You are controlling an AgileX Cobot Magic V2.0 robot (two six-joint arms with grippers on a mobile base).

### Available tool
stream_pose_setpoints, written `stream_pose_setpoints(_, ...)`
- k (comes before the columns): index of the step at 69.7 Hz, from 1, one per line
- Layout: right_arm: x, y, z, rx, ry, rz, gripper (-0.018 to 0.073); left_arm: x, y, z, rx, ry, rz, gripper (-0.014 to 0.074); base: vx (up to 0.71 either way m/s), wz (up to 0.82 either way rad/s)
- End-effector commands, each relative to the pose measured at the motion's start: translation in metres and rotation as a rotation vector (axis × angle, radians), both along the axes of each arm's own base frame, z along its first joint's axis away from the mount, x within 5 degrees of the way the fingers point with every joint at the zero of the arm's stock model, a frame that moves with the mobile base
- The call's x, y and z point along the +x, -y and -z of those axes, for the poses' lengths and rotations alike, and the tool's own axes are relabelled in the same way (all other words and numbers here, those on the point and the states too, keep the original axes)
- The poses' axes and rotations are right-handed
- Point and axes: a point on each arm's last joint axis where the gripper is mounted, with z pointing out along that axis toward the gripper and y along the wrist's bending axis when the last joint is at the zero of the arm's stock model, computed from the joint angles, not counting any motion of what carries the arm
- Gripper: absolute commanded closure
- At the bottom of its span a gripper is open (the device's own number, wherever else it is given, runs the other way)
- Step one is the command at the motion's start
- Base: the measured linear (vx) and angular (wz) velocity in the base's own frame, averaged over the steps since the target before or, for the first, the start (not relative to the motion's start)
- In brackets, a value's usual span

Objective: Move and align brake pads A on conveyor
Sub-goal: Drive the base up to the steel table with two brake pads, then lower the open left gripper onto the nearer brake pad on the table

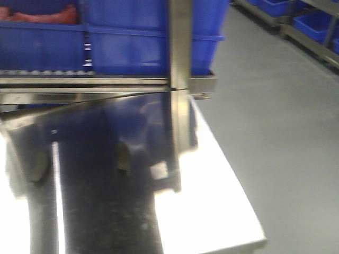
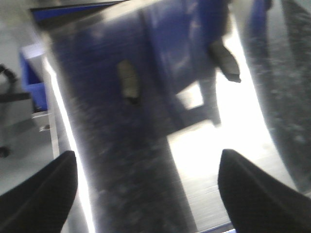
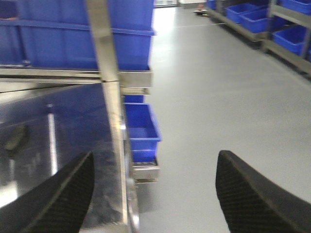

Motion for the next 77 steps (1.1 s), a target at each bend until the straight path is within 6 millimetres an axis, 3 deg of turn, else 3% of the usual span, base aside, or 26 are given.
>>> stream_pose_setpoints(1, 0.0058, 0.0004, -0.0117, -0.005, 0.06, 0.005, 0.0061, 0.0043, 0.0009, -0.0113, -0.011, 0.077, 0.006, 0.0051, 0.08, 0.73)
stream_pose_setpoints(38, 0.0058, 0.0004, -0.0117, -0.005, 0.06, 0.005, 0.0061, 0.0041, 0.0009, -0.011, -0.011, 0.074, 0.006, 0.0051, 0.11, 0.4)
stream_pose_setpoints(77, 0.0058, 0.0004, -0.0117, -0.005, 0.06, 0.005, 0.0061, 0.0042, 0.0009, -0.0111, -0.011, 0.075, 0.006, 0.0051, 0.08, 0.02)
